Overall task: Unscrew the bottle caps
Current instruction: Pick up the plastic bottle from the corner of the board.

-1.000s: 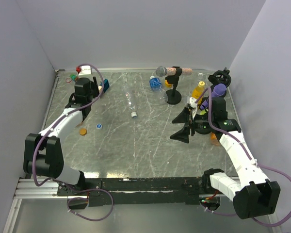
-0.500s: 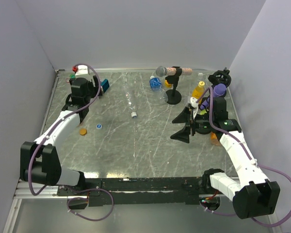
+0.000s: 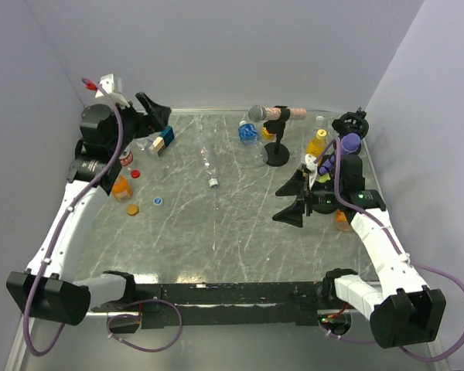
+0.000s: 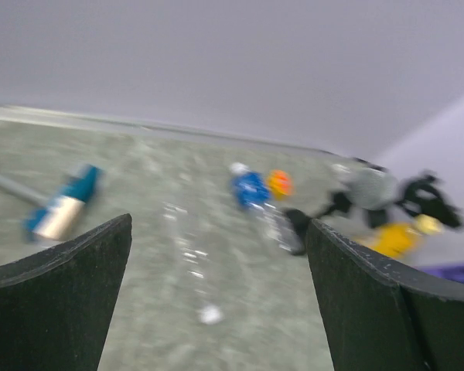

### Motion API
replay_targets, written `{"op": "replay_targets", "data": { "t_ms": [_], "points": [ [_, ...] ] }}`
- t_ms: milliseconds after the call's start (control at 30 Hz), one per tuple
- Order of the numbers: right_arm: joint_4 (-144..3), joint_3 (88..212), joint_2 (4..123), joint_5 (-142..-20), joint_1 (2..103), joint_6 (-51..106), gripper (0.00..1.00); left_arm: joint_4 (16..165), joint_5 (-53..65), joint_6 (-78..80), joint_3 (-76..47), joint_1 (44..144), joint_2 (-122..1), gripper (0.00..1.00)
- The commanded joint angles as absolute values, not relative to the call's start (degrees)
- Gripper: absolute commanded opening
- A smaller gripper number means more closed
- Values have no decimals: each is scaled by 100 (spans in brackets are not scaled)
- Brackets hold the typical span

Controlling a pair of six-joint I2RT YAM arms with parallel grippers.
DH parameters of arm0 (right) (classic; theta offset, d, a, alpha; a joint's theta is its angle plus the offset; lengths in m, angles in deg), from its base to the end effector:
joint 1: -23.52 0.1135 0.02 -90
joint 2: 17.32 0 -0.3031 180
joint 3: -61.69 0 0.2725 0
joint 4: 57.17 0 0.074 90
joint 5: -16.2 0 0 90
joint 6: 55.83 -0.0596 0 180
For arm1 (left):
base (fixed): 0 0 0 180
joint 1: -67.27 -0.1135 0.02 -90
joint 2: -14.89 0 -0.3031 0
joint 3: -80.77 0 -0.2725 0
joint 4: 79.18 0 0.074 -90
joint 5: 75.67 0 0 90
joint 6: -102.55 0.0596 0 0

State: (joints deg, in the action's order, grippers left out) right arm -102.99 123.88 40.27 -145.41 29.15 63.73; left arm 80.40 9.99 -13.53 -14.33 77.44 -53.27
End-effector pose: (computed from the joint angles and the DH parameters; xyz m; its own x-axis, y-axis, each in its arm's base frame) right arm 0.1925 0.0758 0.3301 -0.2047 -0.1766 -0.9628 -0.9683 0.1803 0.1728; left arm 0.2958 -0.0576 0.4648 -0.1668 -0.4154 -0.8942 0.1971 0.8745 -0.4431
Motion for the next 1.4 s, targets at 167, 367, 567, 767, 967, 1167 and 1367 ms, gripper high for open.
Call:
{"op": "replay_targets", "data": {
  "t_ms": [167, 367, 567, 767, 967, 1167, 1367],
  "points": [
    [-10153, 12469, 3990, -14736, 2730, 6467, 99, 6632, 2599, -2575, -794, 9652, -6331, 97],
    [-10100, 12451, 4060, -14780, 2686, 6405, 99, 5999, 3137, -3192, -93, 9741, -7754, 97],
    [-10082, 12460, 4139, -14807, 2678, 6379, 99, 5639, 3542, -3201, 935, 9759, -9265, 97],
    [-10100, 12469, 4157, -14763, 2677, 6388, 99, 5102, 3657, -3245, 1973, 9707, -10524, 99],
    [-10117, 12486, 4192, -14745, 2686, 6388, 99, 5356, 3499, -3271, 1896, 9540, -10797, 98],
    [-10117, 12495, 4227, -14745, 2686, 6379, 99, 5453, 2945, -3210, 1921, 9346, -11227, 90],
    [-10100, 12469, 4254, -14719, 2677, 6370, 99, 5295, 2822, -2964, 2360, 9320, -11658, 77]
  ]
}}
